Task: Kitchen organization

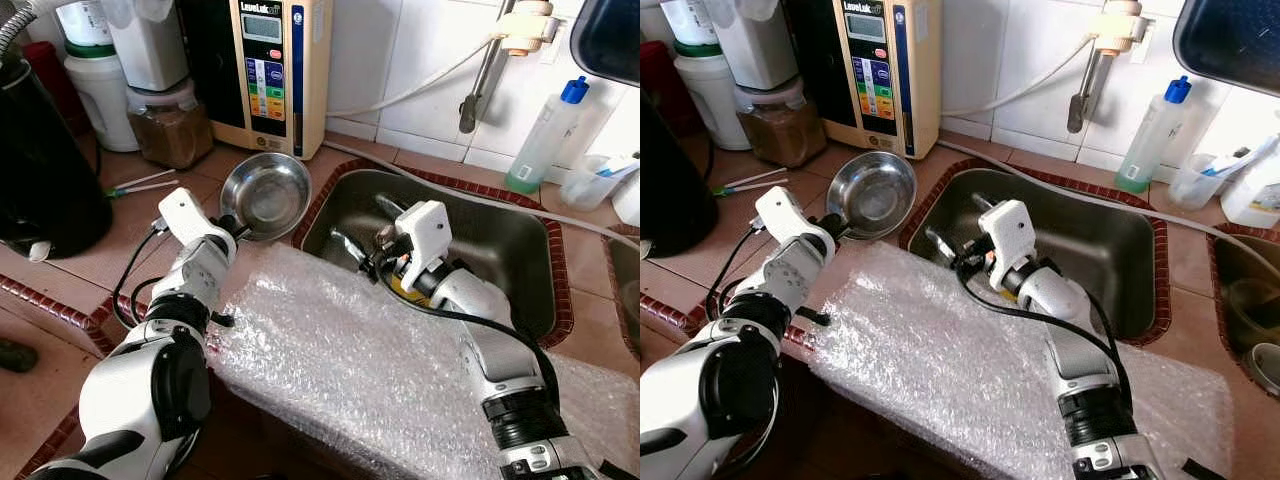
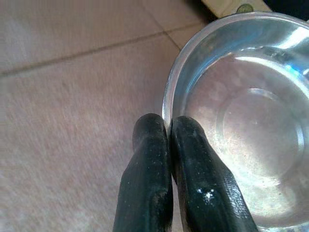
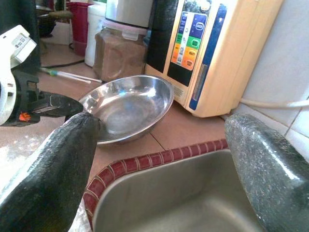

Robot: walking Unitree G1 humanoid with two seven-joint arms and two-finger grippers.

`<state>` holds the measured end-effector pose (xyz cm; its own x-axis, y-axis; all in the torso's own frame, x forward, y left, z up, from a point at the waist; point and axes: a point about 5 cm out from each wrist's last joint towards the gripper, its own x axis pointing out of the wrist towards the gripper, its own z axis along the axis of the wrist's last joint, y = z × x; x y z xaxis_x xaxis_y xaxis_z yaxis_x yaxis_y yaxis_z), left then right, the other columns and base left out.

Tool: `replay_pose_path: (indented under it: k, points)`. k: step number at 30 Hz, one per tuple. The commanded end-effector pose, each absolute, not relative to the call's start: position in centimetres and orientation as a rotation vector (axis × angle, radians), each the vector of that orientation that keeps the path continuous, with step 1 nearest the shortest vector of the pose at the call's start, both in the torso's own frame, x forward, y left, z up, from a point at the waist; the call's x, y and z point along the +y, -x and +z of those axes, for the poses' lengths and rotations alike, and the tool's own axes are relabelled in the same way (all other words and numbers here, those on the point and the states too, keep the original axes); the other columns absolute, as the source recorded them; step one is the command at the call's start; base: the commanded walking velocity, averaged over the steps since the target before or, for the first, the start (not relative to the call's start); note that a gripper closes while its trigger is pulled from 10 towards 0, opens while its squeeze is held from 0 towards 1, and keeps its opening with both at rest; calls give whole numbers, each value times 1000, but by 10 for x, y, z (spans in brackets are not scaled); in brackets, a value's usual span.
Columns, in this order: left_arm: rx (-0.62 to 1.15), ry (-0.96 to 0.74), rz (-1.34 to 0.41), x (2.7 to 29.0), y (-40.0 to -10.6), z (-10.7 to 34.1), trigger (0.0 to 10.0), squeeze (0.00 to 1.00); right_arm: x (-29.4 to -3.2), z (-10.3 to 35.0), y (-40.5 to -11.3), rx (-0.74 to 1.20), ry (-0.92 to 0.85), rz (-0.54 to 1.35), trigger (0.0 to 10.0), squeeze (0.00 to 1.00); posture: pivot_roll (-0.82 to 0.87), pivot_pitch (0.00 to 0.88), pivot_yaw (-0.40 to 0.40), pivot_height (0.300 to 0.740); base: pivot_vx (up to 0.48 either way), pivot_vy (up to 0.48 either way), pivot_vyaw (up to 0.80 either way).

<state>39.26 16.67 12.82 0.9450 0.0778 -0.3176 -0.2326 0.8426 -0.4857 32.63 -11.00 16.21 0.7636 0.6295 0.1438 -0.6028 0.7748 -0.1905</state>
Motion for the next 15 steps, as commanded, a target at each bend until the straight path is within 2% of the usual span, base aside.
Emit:
replay_pose_path:
  k: [1,4,5,6,7,8,9,15]
  points:
    - [311,502,172,168,-387,118,0,0,-110,176,-329,-249,115,672,10000,1000,29,0,0,740,0,0,0]
    - [223,455,142,164,-388,125,0,0,-108,182,-331,-258,53,668,10000,1000,32,0,-5,740,0,0,0]
    - [183,452,124,160,-388,127,0,0,-107,184,-333,-256,32,671,10000,863,33,0,-8,740,0,0,0]
    - [167,450,117,158,-388,128,0,0,-106,184,-334,-254,22,673,10000,863,34,0,-10,740,0,0,0]
    - [159,449,113,157,-388,129,0,0,-106,184,-334,-252,16,675,10000,396,34,0,-10,740,0,0,0]
    - [139,451,91,153,-387,130,0,0,-105,184,-335,-248,6,674,10000,396,35,0,-14,740,0,0,0]
    - [91,461,74,149,-387,134,0,0,-102,184,-336,-243,-2,679,10000,0,35,0,-16,740,0,0,0]
    - [-47,438,13,139,-385,149,0,0,-94,184,-338,-230,-16,691,10000,0,39,0,-26,740,0,0,0]
